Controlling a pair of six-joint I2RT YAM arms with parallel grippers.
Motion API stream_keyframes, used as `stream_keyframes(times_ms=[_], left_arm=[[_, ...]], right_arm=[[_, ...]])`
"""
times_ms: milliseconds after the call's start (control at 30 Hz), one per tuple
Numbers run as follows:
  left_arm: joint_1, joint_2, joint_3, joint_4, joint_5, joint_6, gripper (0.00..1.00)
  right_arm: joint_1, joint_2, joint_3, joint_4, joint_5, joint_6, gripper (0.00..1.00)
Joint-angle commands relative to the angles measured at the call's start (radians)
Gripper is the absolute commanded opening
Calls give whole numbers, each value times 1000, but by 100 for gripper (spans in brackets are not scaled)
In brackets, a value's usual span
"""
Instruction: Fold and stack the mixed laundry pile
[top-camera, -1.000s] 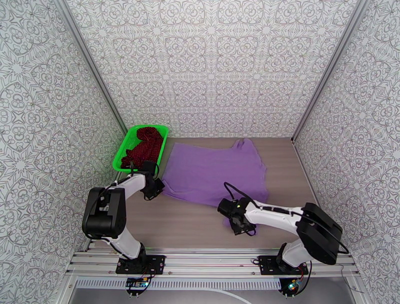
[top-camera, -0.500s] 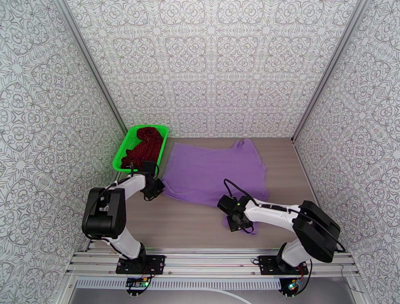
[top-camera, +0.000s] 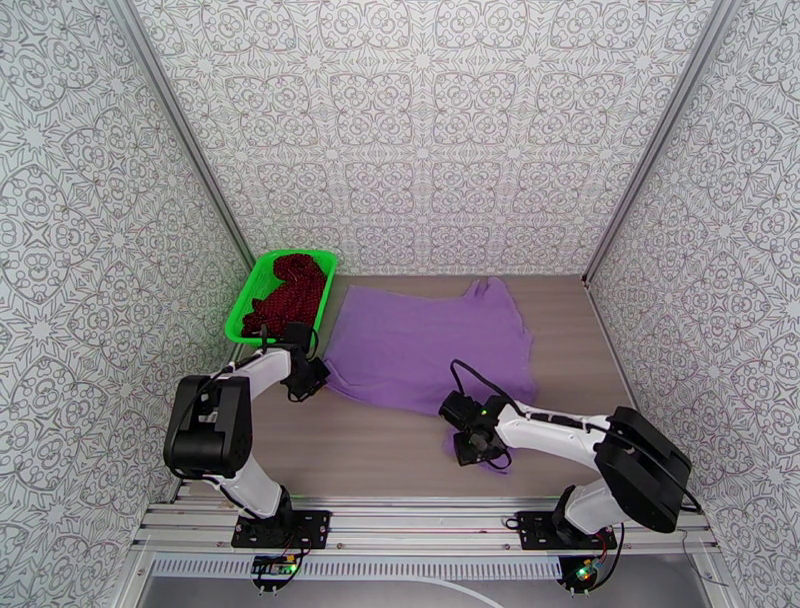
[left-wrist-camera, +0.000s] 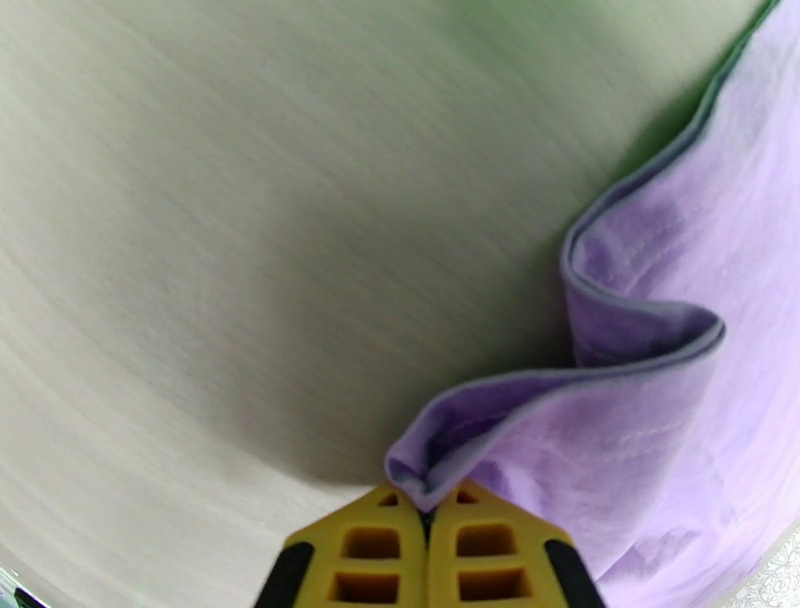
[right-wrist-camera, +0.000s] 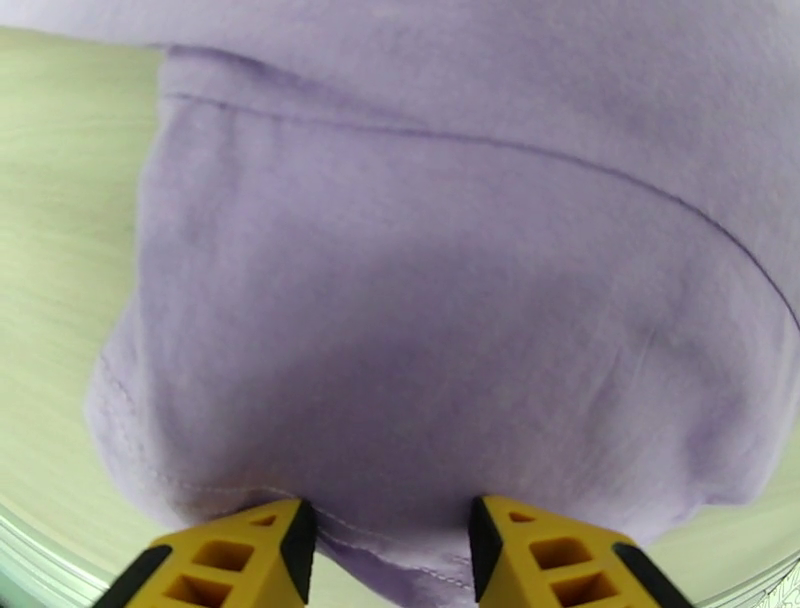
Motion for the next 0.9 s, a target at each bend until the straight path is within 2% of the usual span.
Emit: stream_keyframes(times_ms=[0,267,500,733,867], left_arm=[[-2,-19,-11,-2,9,14,0],[3,-18,1,-17,-7,27,0],[26,-22,4,-24,-20,42,0],[26,-11,-2,-9,-8,42,0],[25,-4,-3,-5,-2,42,0]], right_arm=[[22,-21,-43,-56,-70,7,49],[62,-58,-43,-99,-75,35,56],[83,-14,-44,-96,-22,57,56],[81,45,-43,-68,92,105,52],[80,87,-54,3,99,125,41]])
